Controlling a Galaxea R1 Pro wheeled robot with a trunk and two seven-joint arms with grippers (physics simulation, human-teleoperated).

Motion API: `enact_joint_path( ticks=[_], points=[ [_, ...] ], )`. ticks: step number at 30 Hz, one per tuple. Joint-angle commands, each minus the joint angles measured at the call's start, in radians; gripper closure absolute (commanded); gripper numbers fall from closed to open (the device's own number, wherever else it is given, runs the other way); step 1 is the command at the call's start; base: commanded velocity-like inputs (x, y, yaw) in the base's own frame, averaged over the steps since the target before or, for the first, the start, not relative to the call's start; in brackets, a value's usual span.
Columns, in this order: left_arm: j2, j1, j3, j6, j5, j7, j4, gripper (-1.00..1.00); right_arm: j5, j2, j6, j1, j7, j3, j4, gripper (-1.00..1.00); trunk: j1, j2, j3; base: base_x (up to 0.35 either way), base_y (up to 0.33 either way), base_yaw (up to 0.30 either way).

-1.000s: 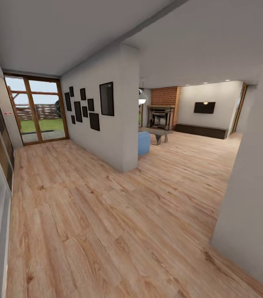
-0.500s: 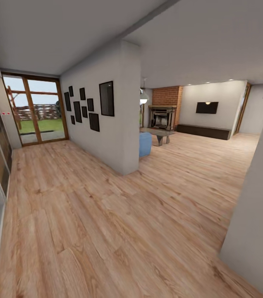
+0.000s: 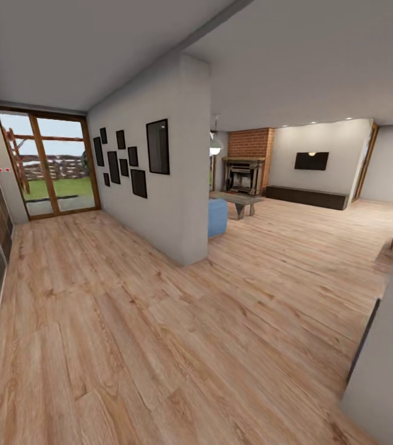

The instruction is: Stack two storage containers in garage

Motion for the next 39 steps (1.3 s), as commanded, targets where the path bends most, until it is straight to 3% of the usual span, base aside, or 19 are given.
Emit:
enact_joint_path(
  ticks=[1,27,39],
  points=[
    [0.0,0.0,-0.008,0.0,0.009,0.002,0.0,-1.0,-0.009,0.001,-0.005,-0.001,0.0,0.008,0.003,-1.0,0.001,-0.001,-0.001,0.321,0.0,0.0],
    [0.0,0.0,-0.008,0.0,0.008,0.002,0.0,-1.0,-0.009,0.0,-0.005,-0.001,0.003,0.009,0.003,-1.0,0.001,-0.001,-0.001,0.321,0.0,-0.002],
    [0.0,0.0,-0.008,0.0,0.008,0.002,0.0,-1.0,-0.009,0.001,-0.007,-0.001,0.003,0.008,0.003,-1.0,0.001,-0.001,-0.001,0.321,0.0,-0.184]
  ],
)
